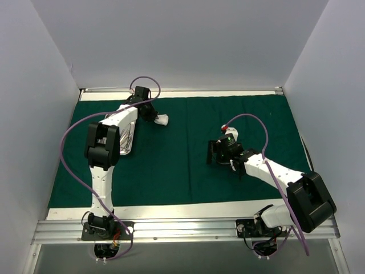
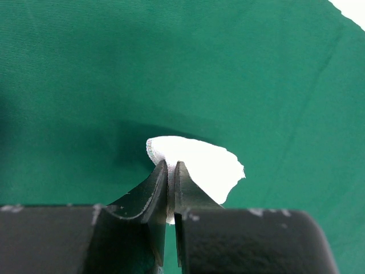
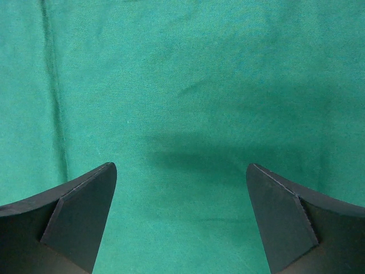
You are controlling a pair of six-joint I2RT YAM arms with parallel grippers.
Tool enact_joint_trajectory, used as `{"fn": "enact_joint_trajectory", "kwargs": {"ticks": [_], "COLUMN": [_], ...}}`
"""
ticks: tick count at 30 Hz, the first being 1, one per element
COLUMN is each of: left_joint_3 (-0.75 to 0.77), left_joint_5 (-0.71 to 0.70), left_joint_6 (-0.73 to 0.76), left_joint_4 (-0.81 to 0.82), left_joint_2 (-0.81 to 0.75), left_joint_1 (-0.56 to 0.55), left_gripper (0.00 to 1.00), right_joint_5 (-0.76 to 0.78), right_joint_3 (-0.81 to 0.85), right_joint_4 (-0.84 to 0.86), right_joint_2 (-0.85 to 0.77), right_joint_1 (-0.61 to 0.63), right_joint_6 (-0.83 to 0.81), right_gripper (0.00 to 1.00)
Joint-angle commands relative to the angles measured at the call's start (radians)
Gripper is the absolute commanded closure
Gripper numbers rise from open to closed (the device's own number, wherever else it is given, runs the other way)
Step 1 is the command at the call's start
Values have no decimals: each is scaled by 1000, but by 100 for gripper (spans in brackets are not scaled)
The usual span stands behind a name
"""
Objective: Open and lay out the surgical kit
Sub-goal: Place the medical item in the surgical kit.
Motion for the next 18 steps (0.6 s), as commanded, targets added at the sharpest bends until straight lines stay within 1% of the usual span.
{"fn": "enact_joint_trajectory", "kwargs": {"ticks": [1, 5, 7, 9, 12, 13, 15, 16, 18], "left_joint_3": [32, 37, 40, 38, 35, 34, 34, 31, 31], "left_joint_5": [-45, -46, -53, -68, -86, -100, -111, -118, -126], "left_joint_6": [-12, -15, -15, -10, 3, 8, 19, 23, 33], "left_joint_4": [54, 53, 50, 45, 30, 27, 16, 11, 8], "left_joint_2": [20, 52, 57, 58, 51, 48, 38, 34, 17], "left_joint_1": [-5, -5, -5, -5, -5, -5, -5, -5, -5], "left_gripper": [95, 94, 89, 82, 75, 69, 63, 58, 53], "right_joint_5": [9, 11, 11, 12, 14, 14, 12, 11, 11], "right_joint_3": [-7, -10, -10, -11, -13, -13, -13, -11, -11], "right_joint_4": [-8, -8, -10, -10, -10, -10, -11, -8, -8], "right_joint_2": [-21, -22, -24, -27, -27, -27, -25, -25, -27], "right_joint_1": [6, 6, 6, 7, 6, 7, 6, 7, 6], "right_joint_6": [-4, -3, -1, 1, 1, 1, 1, 1, -1], "right_gripper": [8, 8, 8, 8, 8, 8, 8, 8, 8]}}
